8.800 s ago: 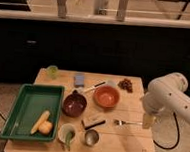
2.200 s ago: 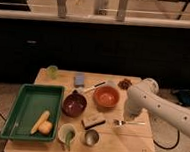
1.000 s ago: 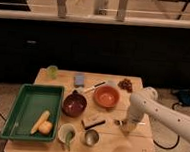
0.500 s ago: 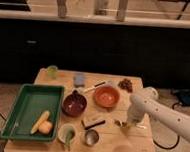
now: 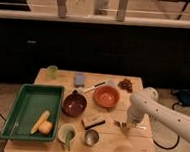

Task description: Place fork in purple bowl

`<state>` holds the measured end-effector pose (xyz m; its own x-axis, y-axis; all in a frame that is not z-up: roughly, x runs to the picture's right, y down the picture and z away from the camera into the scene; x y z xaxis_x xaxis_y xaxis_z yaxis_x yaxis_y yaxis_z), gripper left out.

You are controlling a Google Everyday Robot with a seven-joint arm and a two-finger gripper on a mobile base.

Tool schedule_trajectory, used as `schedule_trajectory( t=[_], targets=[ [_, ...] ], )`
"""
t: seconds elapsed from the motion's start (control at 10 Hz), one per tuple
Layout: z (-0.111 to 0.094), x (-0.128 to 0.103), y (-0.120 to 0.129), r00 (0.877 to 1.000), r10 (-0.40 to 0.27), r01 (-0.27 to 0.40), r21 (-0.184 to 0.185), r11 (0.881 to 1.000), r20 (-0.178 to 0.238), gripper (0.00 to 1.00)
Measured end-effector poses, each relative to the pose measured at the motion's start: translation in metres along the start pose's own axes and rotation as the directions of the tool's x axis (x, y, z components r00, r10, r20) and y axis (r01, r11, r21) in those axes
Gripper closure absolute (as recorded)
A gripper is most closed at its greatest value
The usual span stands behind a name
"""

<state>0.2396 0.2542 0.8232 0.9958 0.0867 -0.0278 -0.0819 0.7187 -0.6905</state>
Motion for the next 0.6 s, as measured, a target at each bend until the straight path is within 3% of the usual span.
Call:
schedule_trajectory(
  t=[0.3,0.6],
  targets=[
    [-0.016,-0.005,-0.002,1.000,-0.029,0.029,0.026,0.999,0.004,1.00],
    [-0.070,-0.018,-0.010,0.996,-0.082,0.081,0.097,0.992,0.015,1.00]
  ],
)
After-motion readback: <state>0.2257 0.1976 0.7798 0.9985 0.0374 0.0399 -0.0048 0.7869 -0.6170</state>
